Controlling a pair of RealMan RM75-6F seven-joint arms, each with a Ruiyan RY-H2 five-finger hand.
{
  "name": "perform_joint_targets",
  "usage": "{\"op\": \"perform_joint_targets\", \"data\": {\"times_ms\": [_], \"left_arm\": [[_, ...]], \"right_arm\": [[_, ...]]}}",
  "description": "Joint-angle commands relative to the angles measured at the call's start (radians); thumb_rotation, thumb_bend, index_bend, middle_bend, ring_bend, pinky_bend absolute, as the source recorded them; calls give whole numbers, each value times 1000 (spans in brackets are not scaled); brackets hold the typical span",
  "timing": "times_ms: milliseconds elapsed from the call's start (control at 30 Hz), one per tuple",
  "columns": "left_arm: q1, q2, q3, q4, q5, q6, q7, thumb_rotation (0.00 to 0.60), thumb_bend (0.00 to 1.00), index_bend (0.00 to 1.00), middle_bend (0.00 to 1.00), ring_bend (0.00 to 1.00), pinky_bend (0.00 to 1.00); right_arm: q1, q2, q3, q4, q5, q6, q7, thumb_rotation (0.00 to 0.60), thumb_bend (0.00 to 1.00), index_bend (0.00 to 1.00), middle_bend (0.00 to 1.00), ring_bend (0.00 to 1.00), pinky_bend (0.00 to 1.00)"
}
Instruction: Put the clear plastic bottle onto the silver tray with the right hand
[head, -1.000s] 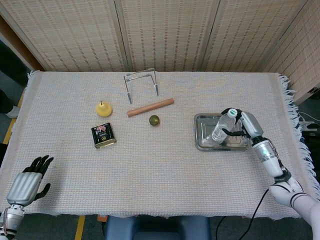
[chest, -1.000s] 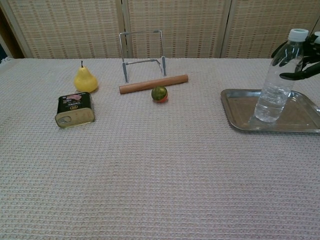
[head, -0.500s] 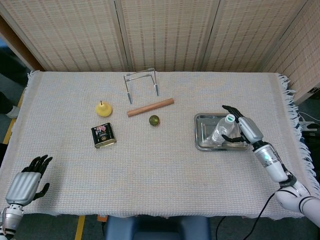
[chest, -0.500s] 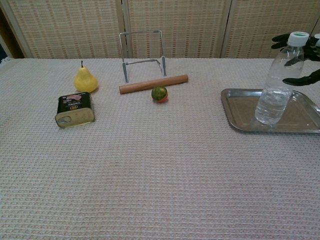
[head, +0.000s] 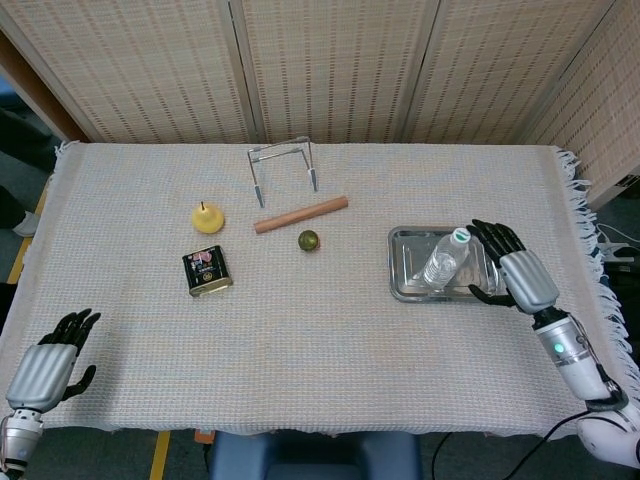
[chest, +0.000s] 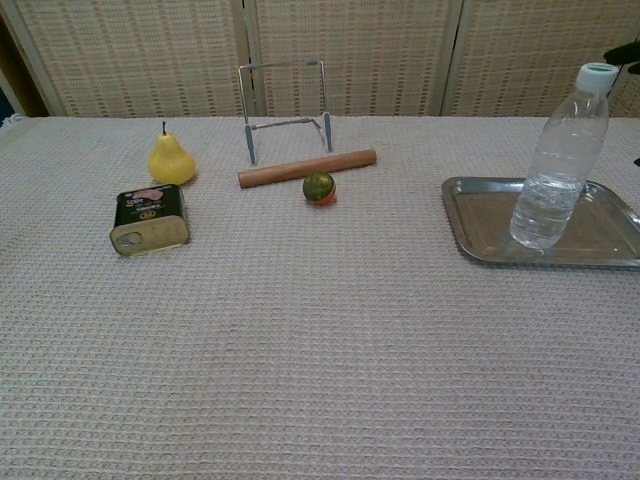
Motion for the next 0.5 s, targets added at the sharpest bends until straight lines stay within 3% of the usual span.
{"op": "perform_joint_targets", "data": {"times_ms": [33, 233, 500], "left_arm": [[2, 2, 2, -1, 8, 4, -5, 600, 425, 37, 13, 28, 301], [2, 2, 5, 2, 27, 10, -17, 600, 426, 36, 13, 28, 301], [-3, 3, 4, 8, 21, -2, -23, 600, 426, 37, 14, 28, 302]], "right_arm": [[-198, 43, -17, -176, 30, 260, -340, 600, 28, 0, 0, 0, 0], [-270, 36, -25, -215, 34, 328, -463, 600, 29, 0, 0, 0, 0], [-269, 46, -38, -274, 85, 209, -607, 600, 29, 0, 0, 0, 0]]}}
